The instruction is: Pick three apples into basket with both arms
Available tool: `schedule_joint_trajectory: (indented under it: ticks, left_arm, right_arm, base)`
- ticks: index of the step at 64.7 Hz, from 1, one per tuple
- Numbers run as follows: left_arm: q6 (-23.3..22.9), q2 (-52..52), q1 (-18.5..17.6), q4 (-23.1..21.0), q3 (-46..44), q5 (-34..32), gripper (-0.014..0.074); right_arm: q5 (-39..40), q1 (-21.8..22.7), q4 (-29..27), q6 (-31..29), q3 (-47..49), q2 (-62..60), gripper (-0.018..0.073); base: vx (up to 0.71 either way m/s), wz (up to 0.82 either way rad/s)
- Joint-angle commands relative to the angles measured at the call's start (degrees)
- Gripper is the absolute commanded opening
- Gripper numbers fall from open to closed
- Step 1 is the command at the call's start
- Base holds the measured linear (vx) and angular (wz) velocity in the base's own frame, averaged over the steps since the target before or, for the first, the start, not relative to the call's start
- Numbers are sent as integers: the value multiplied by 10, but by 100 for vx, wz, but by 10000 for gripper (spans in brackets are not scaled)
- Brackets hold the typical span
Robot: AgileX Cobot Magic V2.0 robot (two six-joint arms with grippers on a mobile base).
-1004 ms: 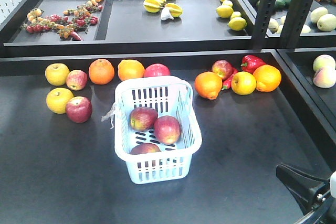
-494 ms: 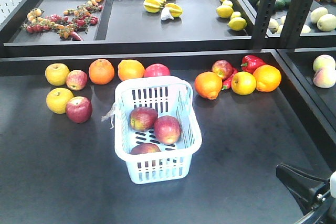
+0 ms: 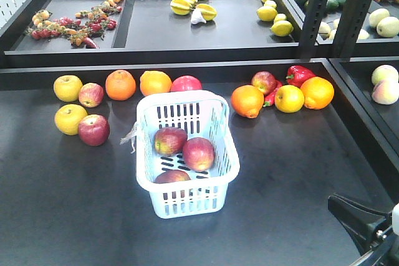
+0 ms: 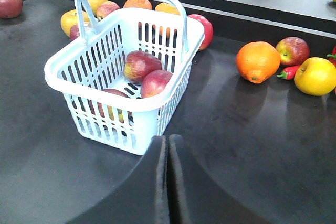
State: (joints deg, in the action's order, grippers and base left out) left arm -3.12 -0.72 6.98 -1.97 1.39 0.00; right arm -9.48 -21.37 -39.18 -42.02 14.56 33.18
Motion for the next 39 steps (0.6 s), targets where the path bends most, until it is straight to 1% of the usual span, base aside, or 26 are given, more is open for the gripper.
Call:
schedule_joint_trajectory:
  ticks: [1,4,10,14,19,24,29,31,37,39]
  left_arm:
    - [-5,-9,-3,-6,13,-40,-6]
    - [-5,-9,-3,-6,13,-40,-6]
    - [-5,-9,-3,-6,13,-40,-6]
    - [-5,-9,-3,-6,13,-40,-6]
    - [-5,-9,-3,-6,13,-40,-6]
    - [-5,-9,-3,-6,13,-40,-6]
    - [-5,-9,-3,-6,13,-40,-6]
    - [-5,-9,-3,-6,13,-40,-6]
    - [-5,-9,-3,-6,13,-40,-6]
    - [-5,-9,-3,-6,13,-40,-6]
  right_arm:
    - [33,2,-3,-4,16,0,-5]
    - [33,2,0,-5,16,-1,-5]
    - [31,2,25,-1,16,-16,-5]
    - [23,2,42,26,15,-28,-5]
    - [31,2,91,75,5,-45,-5]
    - [56,2,151,155,-28,-66,-5]
    - [88,2,217,251,-83,-93,-5]
    - [105,2,249,304,-105,-107,-5]
    - [142,2,348,403,-156,-154,-5]
    - [153,4,367,429,-167,-167,-5]
  base:
    - [0,0]
    - [0,0]
    - [0,0]
    - [0,0]
    - [0,0]
    - [0,0]
    - [0,0]
    - [0,0]
    - [0,0]
    - [0,0]
